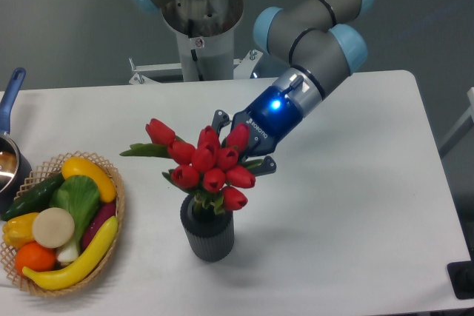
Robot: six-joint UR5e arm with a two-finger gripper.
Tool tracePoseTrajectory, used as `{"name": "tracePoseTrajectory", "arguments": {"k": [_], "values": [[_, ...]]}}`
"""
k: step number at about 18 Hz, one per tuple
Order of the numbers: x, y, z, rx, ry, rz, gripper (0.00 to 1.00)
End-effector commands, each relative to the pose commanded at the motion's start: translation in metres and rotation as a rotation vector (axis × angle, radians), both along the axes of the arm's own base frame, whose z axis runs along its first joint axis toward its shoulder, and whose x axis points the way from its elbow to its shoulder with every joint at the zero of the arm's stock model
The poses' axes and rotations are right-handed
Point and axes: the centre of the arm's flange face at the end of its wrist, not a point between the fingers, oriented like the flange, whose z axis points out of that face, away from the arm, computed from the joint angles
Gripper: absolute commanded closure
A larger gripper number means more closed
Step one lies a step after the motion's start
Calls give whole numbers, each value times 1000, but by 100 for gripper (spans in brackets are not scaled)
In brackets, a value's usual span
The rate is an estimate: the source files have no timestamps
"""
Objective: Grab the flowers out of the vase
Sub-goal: 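Lift the gripped tulip bunch up out of the grey vase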
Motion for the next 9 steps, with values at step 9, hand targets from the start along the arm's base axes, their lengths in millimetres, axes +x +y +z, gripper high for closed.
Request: {"name": "tracePoseTrajectory", "arguments": {"k": [9], "values": [[-13,-23,44,14,17,60,80]]}}
